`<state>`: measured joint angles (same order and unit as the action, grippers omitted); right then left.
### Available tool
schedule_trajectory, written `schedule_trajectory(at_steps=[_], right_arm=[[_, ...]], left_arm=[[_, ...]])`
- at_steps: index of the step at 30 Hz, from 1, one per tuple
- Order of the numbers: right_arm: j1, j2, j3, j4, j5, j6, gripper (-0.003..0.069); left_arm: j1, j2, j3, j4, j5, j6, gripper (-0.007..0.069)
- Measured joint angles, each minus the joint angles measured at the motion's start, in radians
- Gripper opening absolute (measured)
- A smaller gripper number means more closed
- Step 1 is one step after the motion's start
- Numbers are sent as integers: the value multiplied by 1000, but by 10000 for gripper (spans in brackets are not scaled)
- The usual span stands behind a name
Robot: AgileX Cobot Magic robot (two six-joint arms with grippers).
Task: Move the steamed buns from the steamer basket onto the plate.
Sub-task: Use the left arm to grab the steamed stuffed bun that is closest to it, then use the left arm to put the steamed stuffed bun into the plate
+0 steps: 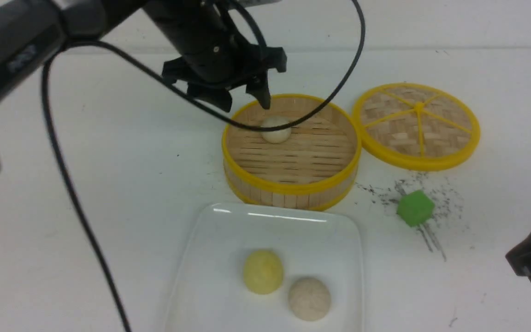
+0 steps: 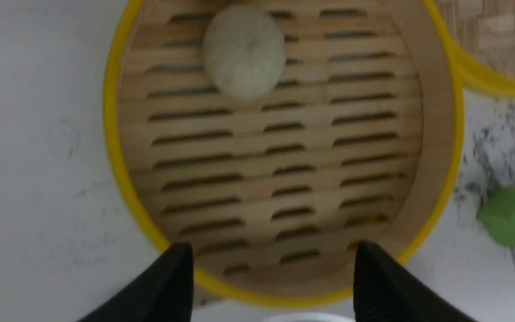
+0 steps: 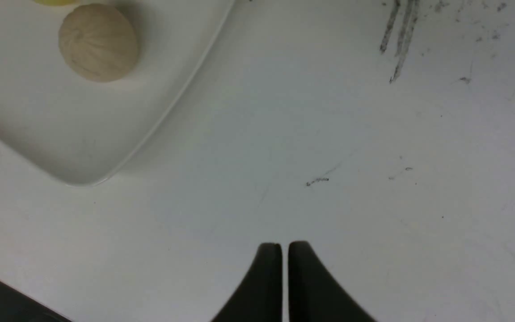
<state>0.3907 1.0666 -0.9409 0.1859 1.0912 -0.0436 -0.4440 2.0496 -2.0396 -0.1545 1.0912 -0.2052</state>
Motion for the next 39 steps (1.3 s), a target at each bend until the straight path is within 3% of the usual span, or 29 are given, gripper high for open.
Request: schedule_trajectory(at_steps=[6, 14, 19, 21, 23, 25, 30, 34, 38, 39], right_arm=[[0, 0, 0, 0, -3, 0, 48], [0, 0, 0, 0, -26, 0, 61], [0, 0, 0, 0, -28, 0, 64], [0, 0, 0, 0, -28, 0, 67], [0, 0, 0, 0, -28, 0, 70], [0, 0, 0, 0, -27, 0, 74], [0, 0, 0, -1, -25, 0, 78], [0, 0, 0, 0, -25, 0, 83], [0, 0, 0, 0, -25, 0, 89], [0, 0, 0, 0, -25, 0, 90]], left_arm=[[0, 282, -284, 0, 26, -2, 484], [0, 458, -396, 37, -52, 1, 467], [-1, 471, -402, 34, -47, 1, 331], [-1, 465, -434, 34, 3, 1, 164], [-1, 446, -469, 44, 68, 1, 71], [-1, 408, -522, 66, 137, 7, 34], [-1, 223, -597, 112, 147, 20, 29], [-1, -16, -495, 110, 147, 20, 29], [-1, -205, -211, 82, 147, 20, 29], [-1, -284, -30, 63, 147, 20, 30]])
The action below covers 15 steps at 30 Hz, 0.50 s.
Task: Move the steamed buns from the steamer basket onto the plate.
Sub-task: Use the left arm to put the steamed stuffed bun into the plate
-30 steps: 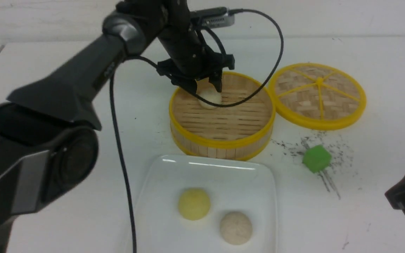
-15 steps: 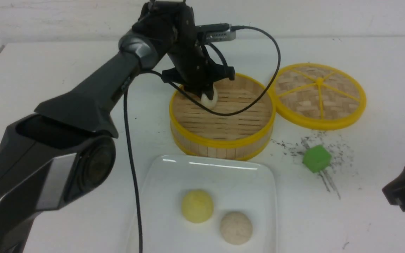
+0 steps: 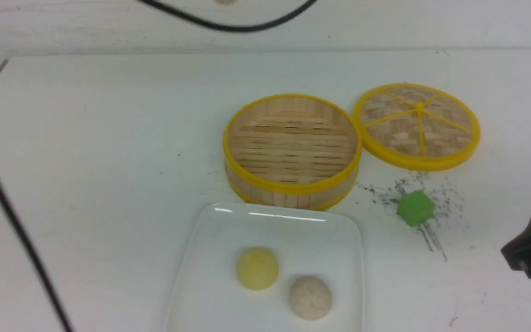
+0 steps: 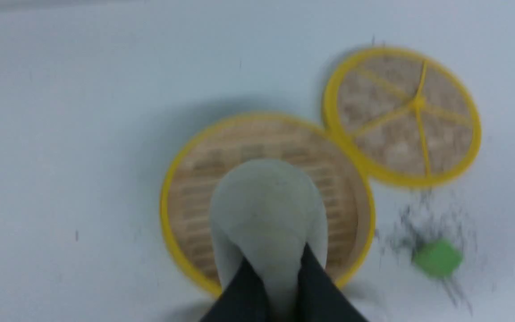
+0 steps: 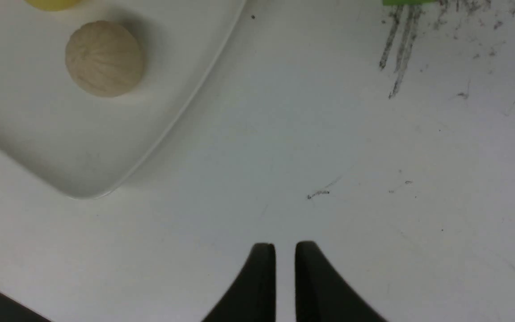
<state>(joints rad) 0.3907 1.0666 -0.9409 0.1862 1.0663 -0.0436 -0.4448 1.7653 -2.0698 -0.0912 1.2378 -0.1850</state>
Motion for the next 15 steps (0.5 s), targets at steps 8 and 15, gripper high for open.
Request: schedule_trajectory(at_steps=[8, 15], right_arm=[[0, 0, 0, -1, 1, 0, 99], [0, 0, 0, -1, -14, 0, 108]], left_arm=[[0, -195, 867, -51, -127, -12, 34], [0, -204, 1159, -179, -397, 20, 50]])
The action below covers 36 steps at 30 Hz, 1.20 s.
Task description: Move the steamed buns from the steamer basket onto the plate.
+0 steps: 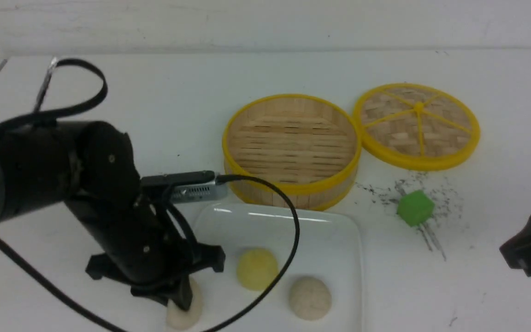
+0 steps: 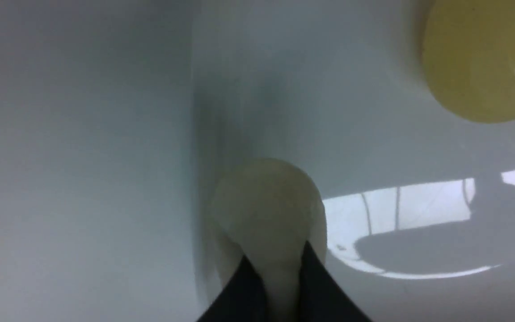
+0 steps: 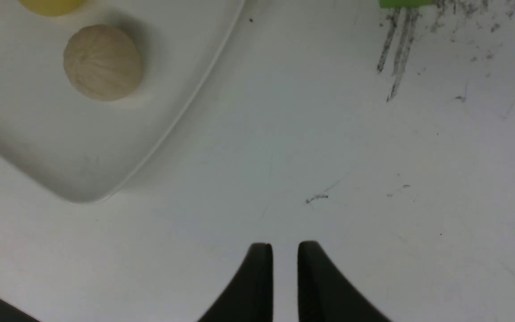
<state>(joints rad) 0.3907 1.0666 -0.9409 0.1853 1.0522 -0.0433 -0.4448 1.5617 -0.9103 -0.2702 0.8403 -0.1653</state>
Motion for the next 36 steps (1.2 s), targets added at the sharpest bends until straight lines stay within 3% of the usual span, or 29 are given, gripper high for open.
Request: schedule_trajectory(at_steps=[3, 8, 12, 16, 19, 25, 28, 36], right_arm=[[0, 0, 0, 0, -9, 0, 113], [0, -13, 0, -16, -10, 1, 114], [0, -128, 0, -35, 10, 37, 113], [0, -265, 0, -76, 61, 87, 84], [0, -475, 0, -136, 87, 151, 5], [0, -769, 61, -205, 2, 201, -15], [0, -922, 217, -193, -190, 209, -15], [-1, -958, 484, -149, -563, 209, -14]], left_arm=[[0, -4, 7, -74, -42, 70, 78], [0, 3, 7, -144, -59, 145, 189], [0, 33, 7, -149, -68, 150, 344], [0, 29, 3, -149, -73, 152, 449], [0, 9, -32, -133, -72, 158, 520], [0, -6, -99, -76, -62, 165, 538], [0, -6, -107, -71, -52, 165, 535], [0, -6, -107, -68, -36, 165, 482]])
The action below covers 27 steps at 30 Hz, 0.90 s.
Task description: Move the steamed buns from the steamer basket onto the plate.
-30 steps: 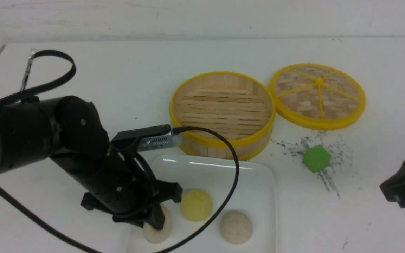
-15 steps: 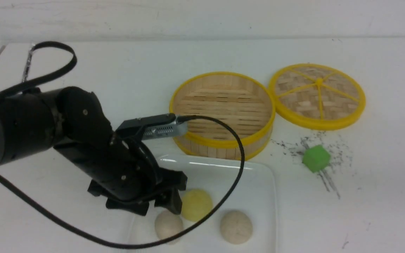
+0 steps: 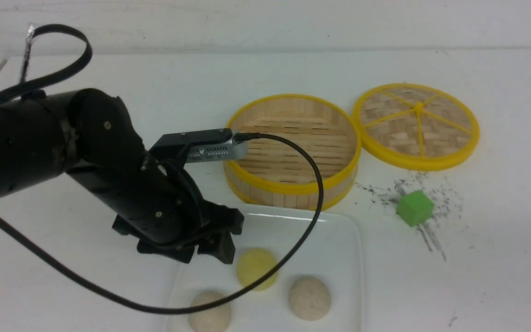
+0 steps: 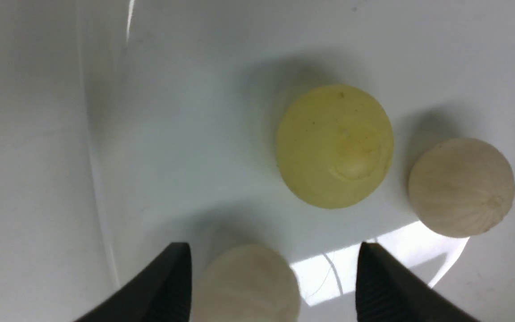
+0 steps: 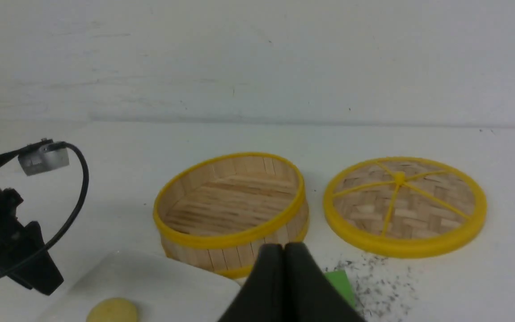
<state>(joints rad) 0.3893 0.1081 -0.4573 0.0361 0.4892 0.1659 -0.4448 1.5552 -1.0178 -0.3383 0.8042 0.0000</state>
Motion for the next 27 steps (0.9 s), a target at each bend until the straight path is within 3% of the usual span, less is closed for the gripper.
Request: schedule_trajectory(at_steps=[10, 22, 27], right_arm=[[0, 0, 39, 0, -97, 0, -8], [-1, 0, 40, 0, -97, 0, -4], [-1, -1, 66, -1, -106, 0, 1]], left_arm=[[0, 0, -1, 3, 1, 0, 311], [0, 0, -1, 15, 0, 0, 24], [0, 0, -1, 18, -1, 0, 2]])
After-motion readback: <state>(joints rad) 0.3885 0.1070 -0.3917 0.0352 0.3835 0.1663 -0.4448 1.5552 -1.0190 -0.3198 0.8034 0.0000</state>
